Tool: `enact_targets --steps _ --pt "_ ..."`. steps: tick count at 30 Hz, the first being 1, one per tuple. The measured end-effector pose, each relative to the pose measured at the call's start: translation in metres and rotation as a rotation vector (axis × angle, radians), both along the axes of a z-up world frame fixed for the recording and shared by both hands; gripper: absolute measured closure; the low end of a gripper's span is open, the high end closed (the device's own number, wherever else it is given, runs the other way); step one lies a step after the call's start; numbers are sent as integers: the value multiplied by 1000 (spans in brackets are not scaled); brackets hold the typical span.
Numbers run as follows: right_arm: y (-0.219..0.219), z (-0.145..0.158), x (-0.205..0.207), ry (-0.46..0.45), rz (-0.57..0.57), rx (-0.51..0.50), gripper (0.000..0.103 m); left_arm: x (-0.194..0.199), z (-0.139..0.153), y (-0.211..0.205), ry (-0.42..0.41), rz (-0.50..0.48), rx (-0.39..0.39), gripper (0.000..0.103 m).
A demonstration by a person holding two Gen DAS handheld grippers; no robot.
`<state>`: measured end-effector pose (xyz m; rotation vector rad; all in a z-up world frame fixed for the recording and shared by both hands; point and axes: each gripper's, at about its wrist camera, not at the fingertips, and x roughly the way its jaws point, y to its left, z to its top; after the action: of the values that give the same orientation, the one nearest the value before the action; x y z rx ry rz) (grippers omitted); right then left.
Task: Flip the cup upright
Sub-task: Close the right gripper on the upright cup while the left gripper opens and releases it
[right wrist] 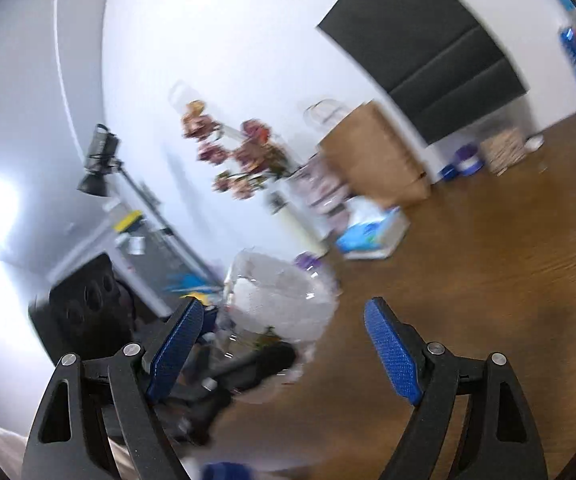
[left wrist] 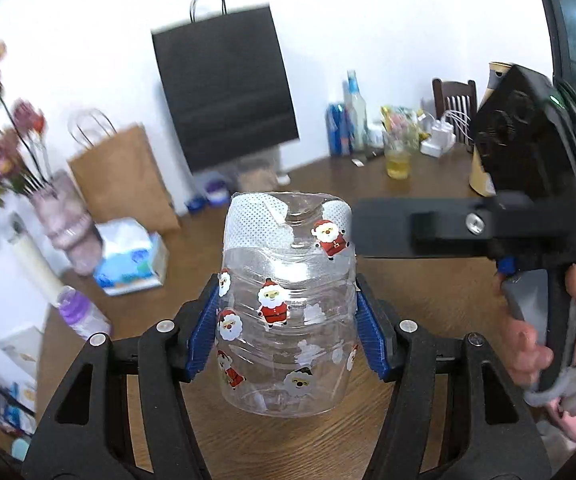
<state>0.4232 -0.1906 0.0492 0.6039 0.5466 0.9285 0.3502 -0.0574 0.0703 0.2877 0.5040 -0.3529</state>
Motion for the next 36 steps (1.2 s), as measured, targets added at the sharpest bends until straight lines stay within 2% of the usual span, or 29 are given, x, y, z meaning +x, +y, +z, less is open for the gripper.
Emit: enact_targets --steps 2,5,6,7,9,11,15,17,20,21,24,26,29,30,33,36 --pt "5 -4 -2 21 46 69 16 -13 1 -6 -47 9 23 45" --pt "15 -14 -1 62 119 119 17 -27 0 -12 -68 -13 8 45" --pt "18 -16 -1 67 142 126 21 -30 0 -13 -75 -13 8 44" --pt "22 -17 -2 68 140 108 35 -33 -2 -14 -101 4 18 44" --pt "20 -13 -5 51 126 64 35 -34 -5 -13 -100 -1 16 44" --pt "21 -12 -11 23 101 5 36 -31 -8 -7 -61 -24 -48 43" --pt "34 -6 -30 -87 17 -210 36 -22 -19 -1 48 -22 -147 43" --pt "36 -9 -35 -113 4 -260 36 -24 -20 -3 46 -20 -126 43" --pt "34 -12 -40 -122 5 -260 36 -41 -19 -8 -12 13 -101 43" --pt "34 -12 -44 -137 4 -262 36 -51 -19 -12 -59 35 -93 41" --pt "40 -10 -62 -212 10 -294 36 -92 -21 -26 -299 105 -34 41" --pt "43 -5 -74 -265 30 -288 36 -113 -24 -32 -382 164 -28 41" --pt "46 4 -94 -360 55 -283 36 -135 -27 -31 -500 223 -63 41" --pt "48 6 -96 -376 55 -291 36 -136 -26 -31 -506 231 -72 41" --pt "50 12 -99 -386 49 -309 36 -125 -18 -24 -440 225 -149 41" --pt "51 12 -96 -372 18 -368 36 -114 -22 -30 -399 215 -121 41"
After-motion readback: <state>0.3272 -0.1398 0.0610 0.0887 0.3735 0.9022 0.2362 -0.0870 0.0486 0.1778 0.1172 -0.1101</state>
